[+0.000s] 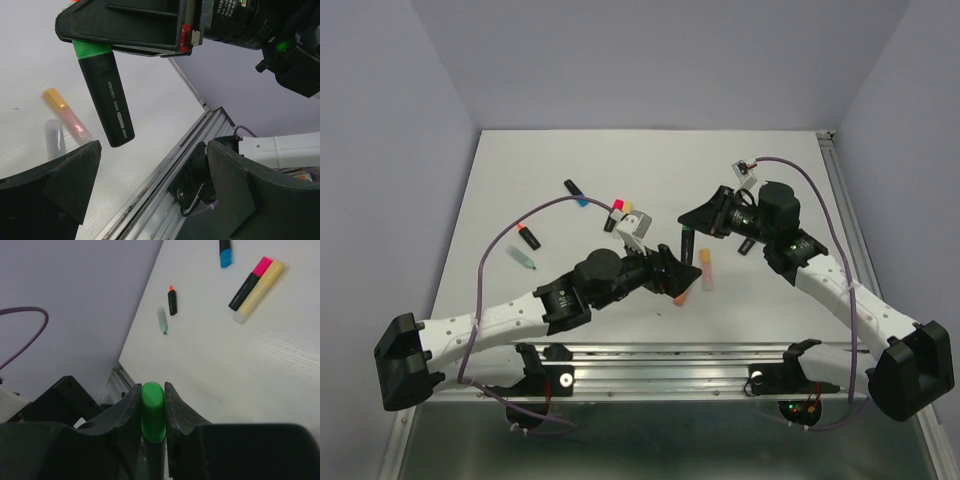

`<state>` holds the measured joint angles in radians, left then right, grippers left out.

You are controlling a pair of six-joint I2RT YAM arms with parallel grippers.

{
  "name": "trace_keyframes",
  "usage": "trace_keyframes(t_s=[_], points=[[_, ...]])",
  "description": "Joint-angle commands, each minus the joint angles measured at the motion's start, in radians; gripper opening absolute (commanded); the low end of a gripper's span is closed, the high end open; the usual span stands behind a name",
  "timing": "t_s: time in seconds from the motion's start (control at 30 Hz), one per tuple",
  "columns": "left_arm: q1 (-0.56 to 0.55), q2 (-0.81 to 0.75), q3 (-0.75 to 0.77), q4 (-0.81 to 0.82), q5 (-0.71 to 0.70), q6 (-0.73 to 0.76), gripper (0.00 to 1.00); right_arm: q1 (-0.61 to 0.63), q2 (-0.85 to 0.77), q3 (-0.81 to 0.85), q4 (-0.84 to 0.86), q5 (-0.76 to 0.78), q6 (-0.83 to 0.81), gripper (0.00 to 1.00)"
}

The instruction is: Open the pen caps

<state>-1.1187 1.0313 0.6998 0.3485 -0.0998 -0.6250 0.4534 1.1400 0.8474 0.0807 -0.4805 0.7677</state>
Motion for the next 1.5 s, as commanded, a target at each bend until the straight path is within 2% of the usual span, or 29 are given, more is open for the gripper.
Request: trace_keyframes(t_s=[0.0,0.27,0.53,0.87,1.13,1.23,1.33,1.37,1.4,1.43,1.47], points=[[0.023,0.022,0.021,0.073,0.049,0.028,0.99,0.005,-0.032,-0.024,0.191,-0.138,0.090,0.01],[0.039,0.091,0.073,0.142,0.094,0.030,0.98,0.011,-0.048,-0.062,0.271,-0.208,0.166,0.01],[0.048,0.066,0.055,0.211,0.138,0.019,0.88,0.011,-0.060,-0.076,0.251,-0.208,0.137,0.01],[0.057,0.035,0.027,0.279,0.172,-0.005,0.69,0.014,-0.074,-0.123,0.373,-0.251,0.185,0.01],[0.060,0.044,0.021,0.323,0.183,-0.021,0.68,0.028,-0.085,-0.156,0.478,-0.270,0.239,0.01],[0.060,0.042,0.026,0.337,0.192,-0.018,0.64,0.028,-0.089,-0.160,0.487,-0.271,0.243,0.01],[0.062,0.041,0.027,0.336,0.199,-0.018,0.49,0.028,-0.097,-0.157,0.479,-0.254,0.237,0.01],[0.063,0.039,0.026,0.336,0.206,-0.018,0.32,0.028,-0.097,-0.157,0.479,-0.245,0.239,0.01],[0.062,0.041,0.027,0.337,0.207,-0.015,0.22,0.028,-0.097,-0.156,0.479,-0.245,0.236,0.01],[0.065,0.041,0.029,0.336,0.207,-0.016,0.00,0.028,-0.097,-0.157,0.479,-0.236,0.236,0.01],[0.063,0.041,0.027,0.336,0.207,-0.021,0.00,0.028,-0.095,-0.159,0.482,-0.231,0.237,0.01]])
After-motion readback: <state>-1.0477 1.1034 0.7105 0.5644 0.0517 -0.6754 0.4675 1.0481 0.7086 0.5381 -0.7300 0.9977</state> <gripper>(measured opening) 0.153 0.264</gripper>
